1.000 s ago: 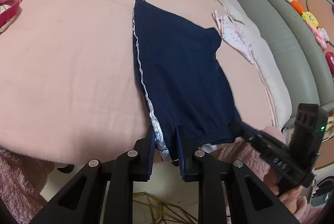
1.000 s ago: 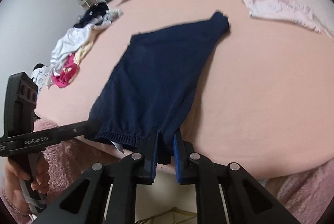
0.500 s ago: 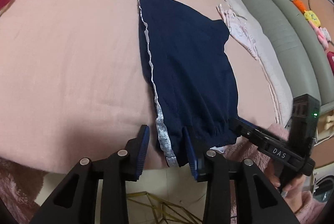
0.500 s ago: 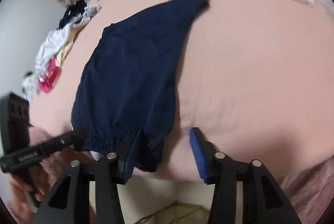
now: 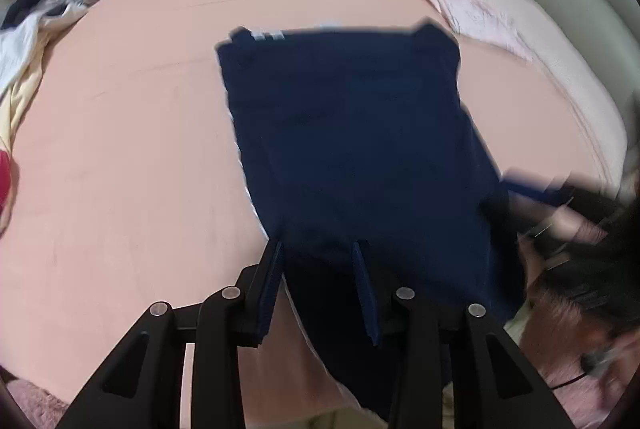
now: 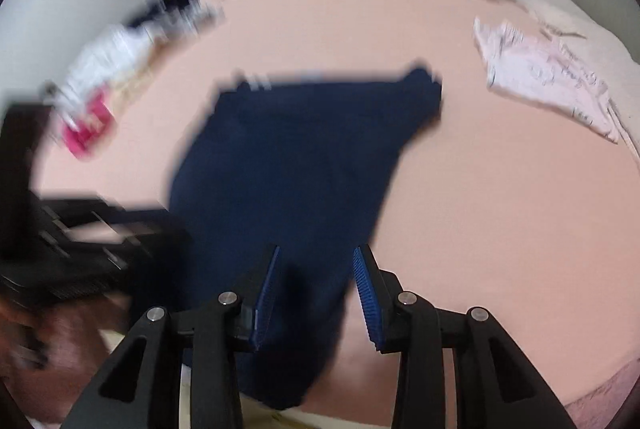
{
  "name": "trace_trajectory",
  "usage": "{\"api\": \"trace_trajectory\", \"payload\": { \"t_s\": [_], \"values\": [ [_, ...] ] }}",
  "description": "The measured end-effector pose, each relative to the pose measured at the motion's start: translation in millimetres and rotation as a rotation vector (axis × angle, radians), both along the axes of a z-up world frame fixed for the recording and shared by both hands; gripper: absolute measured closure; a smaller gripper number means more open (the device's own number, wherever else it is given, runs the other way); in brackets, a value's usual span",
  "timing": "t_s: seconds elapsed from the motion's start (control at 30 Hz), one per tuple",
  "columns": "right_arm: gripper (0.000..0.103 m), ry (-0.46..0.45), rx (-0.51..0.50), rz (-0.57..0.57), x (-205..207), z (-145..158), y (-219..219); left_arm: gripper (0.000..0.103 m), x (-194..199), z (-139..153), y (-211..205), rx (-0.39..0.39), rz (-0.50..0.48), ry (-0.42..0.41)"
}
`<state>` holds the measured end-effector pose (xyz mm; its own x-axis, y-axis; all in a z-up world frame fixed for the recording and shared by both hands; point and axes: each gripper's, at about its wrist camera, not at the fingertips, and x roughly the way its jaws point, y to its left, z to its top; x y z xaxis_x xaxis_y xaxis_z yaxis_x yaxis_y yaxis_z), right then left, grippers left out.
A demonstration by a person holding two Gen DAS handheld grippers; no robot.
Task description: Fold clothes
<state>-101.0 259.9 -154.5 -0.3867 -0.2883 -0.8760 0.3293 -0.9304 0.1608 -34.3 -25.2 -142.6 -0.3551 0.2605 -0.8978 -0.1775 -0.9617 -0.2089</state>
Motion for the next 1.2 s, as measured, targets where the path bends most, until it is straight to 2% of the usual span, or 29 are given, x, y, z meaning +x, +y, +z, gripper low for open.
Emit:
{"api": "trace_trajectory", "payload": {
  "t_s": [0.07, 0.1, 0.17, 0.37, 0.47, 0.53, 0.6, 0.63, 0.7, 0.83, 0.87, 0.9, 0.93, 1.03, 1.2],
  "values": [
    [0.066, -0.023, 0.018, 0.016, -8, -12, -8, 0.071, -8, 11, -19, 0.069, 0.086, 0.072],
    [0.066, -0.025, -0.022, 0.002, -11, -12, -3, 0.071, -14, 14, -27, 0.065, 0.140, 0.123],
    [0.066, -0.028, -0.063, -0.016, -21, -8, 5, 0.071, -33, 10, -29, 0.077, 0.168, 0.113],
    [0.066, 0.100, 0.068, -0.036, -84, 23, 9, 0.071, -90, -4, -38, 0.113, 0.251, 0.083],
    [0.066, 0.073, 0.042, -0.043, -116, 21, 21, 0.071, -105, -13, -42, 0.150, 0.269, 0.018],
    [0.066, 0.040, 0.028, -0.059, -140, 17, 28, 0.071, -111, -12, -39, 0.121, 0.248, 0.045],
    [0.066, 0.038, -0.067, -0.067, -152, 20, 37, 0.071, -114, -11, -32, 0.091, 0.222, 0.045],
    [0.066, 0.037, -0.116, -0.071, -158, 21, 41, 0.073, -116, -10, -31, 0.106, 0.220, 0.053],
    [0.066, -0.033, -0.211, 0.003, -162, 14, 39, 0.082, -116, -6, -30, 0.112, 0.214, 0.066],
    [0.067, -0.042, -0.157, 0.008, -167, 2, 28, 0.090, -119, -2, -28, 0.091, 0.184, 0.080],
    [0.074, -0.041, -0.134, -0.006, -168, -2, 30, 0.092, -119, -3, -27, 0.082, 0.172, 0.074],
    [0.094, -0.040, -0.110, -0.021, -168, -6, 33, 0.093, -119, -4, -26, 0.073, 0.162, 0.068],
    [0.099, -0.039, -0.086, -0.036, -168, -10, 36, 0.094, -123, -6, -28, 0.085, 0.158, 0.062],
    [0.100, -0.060, -0.145, -0.092, -170, -6, 56, 0.095, -127, -6, -33, 0.122, 0.148, 0.046],
    [0.101, -0.014, -0.116, -0.102, -164, -1, 60, 0.096, -129, 8, -31, 0.124, 0.128, 0.100]
  ]
}}
